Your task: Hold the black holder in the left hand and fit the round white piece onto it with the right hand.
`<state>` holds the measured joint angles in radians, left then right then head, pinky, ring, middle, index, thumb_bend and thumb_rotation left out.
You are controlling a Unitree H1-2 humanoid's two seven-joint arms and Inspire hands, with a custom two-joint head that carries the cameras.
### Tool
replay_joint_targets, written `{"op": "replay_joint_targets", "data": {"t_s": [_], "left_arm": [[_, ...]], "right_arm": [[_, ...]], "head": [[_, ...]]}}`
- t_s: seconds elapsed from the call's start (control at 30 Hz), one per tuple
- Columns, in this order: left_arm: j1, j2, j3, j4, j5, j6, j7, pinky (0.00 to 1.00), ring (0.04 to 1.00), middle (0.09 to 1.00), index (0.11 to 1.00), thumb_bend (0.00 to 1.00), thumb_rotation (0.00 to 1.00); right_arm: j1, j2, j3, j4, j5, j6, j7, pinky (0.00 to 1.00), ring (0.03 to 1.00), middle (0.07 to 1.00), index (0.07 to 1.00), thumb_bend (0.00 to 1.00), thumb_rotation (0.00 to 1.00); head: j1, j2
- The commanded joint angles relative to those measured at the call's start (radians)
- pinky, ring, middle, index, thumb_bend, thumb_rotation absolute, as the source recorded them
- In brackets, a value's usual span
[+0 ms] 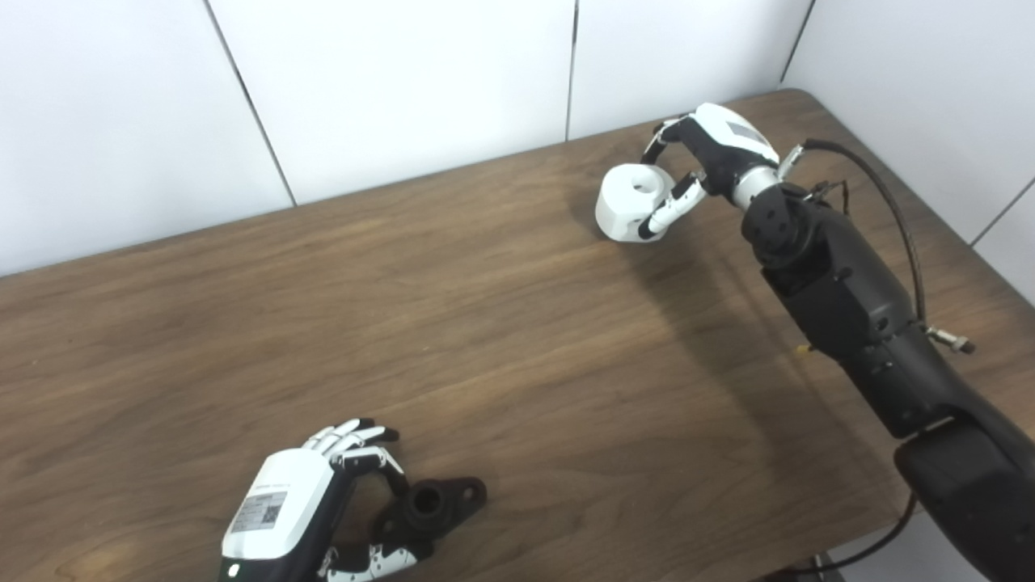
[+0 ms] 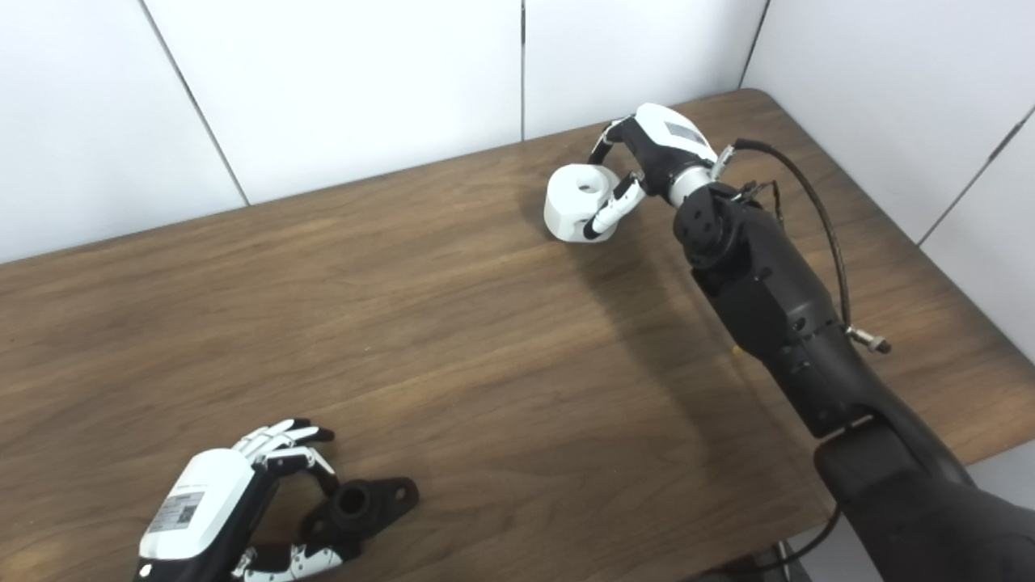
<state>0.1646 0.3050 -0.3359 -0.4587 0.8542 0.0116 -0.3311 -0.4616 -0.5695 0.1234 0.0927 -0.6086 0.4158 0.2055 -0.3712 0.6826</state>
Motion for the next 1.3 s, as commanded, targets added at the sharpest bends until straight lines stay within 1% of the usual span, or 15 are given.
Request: {"op": "replay_joint_targets", "data": {"t_s": [0.0, 0.2, 0.43, 0.67, 0.73, 0.83, 0.97, 1.03, 1.13, 1.27], "left_arm": [[0.03, 0.024, 0.003, 0.01, -0.001, 0.027, -0.048, 0.87, 0.886, 0.816, 0.49, 0.51, 0.05], [0.03, 0.024, 0.002, 0.009, -0.001, 0.029, -0.053, 0.87, 0.89, 0.818, 0.49, 0.51, 0.05], [0.029, 0.021, 0.0, 0.006, 0.006, 0.029, -0.054, 0.87, 0.889, 0.817, 0.49, 0.51, 0.05], [0.03, 0.006, -0.008, 0.002, 0.014, 0.04, -0.065, 0.87, 0.888, 0.818, 0.49, 0.51, 0.05], [0.03, -0.002, -0.011, -0.001, 0.024, 0.046, -0.071, 0.88, 0.89, 0.82, 0.49, 0.51, 0.05], [0.031, -0.013, -0.017, -0.004, 0.035, 0.051, -0.077, 0.88, 0.891, 0.821, 0.49, 0.51, 0.05], [0.03, -0.026, -0.027, -0.002, 0.052, 0.055, -0.078, 0.88, 0.894, 0.822, 0.49, 0.51, 0.05], [0.029, -0.035, -0.033, 0.0, 0.064, 0.061, -0.082, 0.89, 0.896, 0.824, 0.49, 0.51, 0.05], [0.025, -0.045, -0.042, 0.0, 0.077, 0.068, -0.084, 0.89, 0.897, 0.824, 0.49, 0.51, 0.05], [0.019, -0.059, -0.055, 0.001, 0.094, 0.078, -0.088, 0.89, 0.901, 0.826, 0.49, 0.51, 0.05]], "right_arm": [[-0.024, -0.023, -0.019, -0.012, -0.001, -0.022, -0.026, 0.86, 0.961, 0.856, 0.485, 0.52, 0.14], [-0.021, -0.026, -0.02, -0.019, 0.0, -0.013, -0.024, 0.87, 0.958, 0.849, 0.485, 0.52, 0.14], [-0.014, -0.033, -0.026, -0.031, 0.009, -0.023, -0.021, 0.88, 0.963, 0.852, 0.485, 0.52, 0.14], [0.013, -0.059, -0.019, -0.133, -0.002, -0.013, 0.022, 0.88, 0.968, 0.852, 0.486, 0.52, 0.14], [0.019, -0.068, -0.014, -0.168, -0.01, -0.006, 0.042, 0.88, 0.97, 0.849, 0.486, 0.52, 0.14], [0.029, -0.077, -0.008, -0.24, -0.021, 0.018, 0.086, 0.87, 0.965, 0.843, 0.486, 0.52, 0.14], [0.036, -0.087, 0.0, -0.344, -0.051, 0.051, 0.178, 0.88, 0.971, 0.848, 0.485, 0.52, 0.14], [0.036, -0.095, 0.013, -0.403, -0.077, 0.053, 0.239, 0.87, 0.973, 0.848, 0.485, 0.52, 0.14], [0.035, -0.097, 0.015, -0.465, -0.1, 0.053, 0.304, 0.87, 0.968, 0.844, 0.485, 0.52, 0.14], [0.033, -0.07, -0.004, -0.571, -0.146, 0.054, 0.426, 0.87, 0.959, 0.836, 0.485, 0.52, 0.14]], "head": [[0.0, 0.0], [0.0, 0.002], [0.03, 0.015], [0.074, 0.027], [0.1, 0.034], [0.131, 0.044], [0.16, 0.051], [0.178, 0.058], [0.197, 0.068], [0.225, 0.08]]}}
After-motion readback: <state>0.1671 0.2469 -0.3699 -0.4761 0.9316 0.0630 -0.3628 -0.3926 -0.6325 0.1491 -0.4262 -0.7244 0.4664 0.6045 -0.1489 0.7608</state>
